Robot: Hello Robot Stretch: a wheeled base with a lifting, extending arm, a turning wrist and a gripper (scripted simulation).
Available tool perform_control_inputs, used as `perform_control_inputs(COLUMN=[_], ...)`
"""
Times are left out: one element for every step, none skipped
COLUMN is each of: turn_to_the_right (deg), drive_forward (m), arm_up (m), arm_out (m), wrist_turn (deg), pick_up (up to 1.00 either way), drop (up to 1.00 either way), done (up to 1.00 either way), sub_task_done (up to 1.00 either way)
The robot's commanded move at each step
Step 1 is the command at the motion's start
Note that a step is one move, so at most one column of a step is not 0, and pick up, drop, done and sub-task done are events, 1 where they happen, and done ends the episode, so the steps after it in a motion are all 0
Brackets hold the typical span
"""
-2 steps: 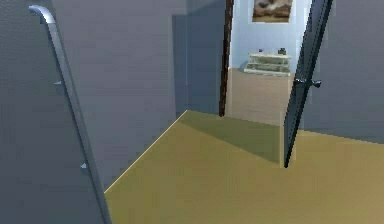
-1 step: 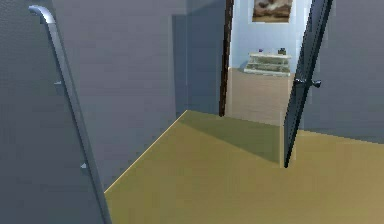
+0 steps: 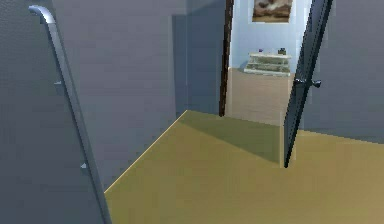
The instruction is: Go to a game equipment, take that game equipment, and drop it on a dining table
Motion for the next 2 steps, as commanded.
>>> perform_control_inputs(turn_to_the_right=[0.0, 0.0], drive_forward=[0.00, 0.00], arm_up=[-0.30, 0.00], arm_out=[0.00, 0.00], wrist_turn=[0.0, 0.0], pick_up=[0.00, 1.00], drop=[0.00, 0.00], done=[0.00, 0.00], sub_task_done=[0.00, 0.00])
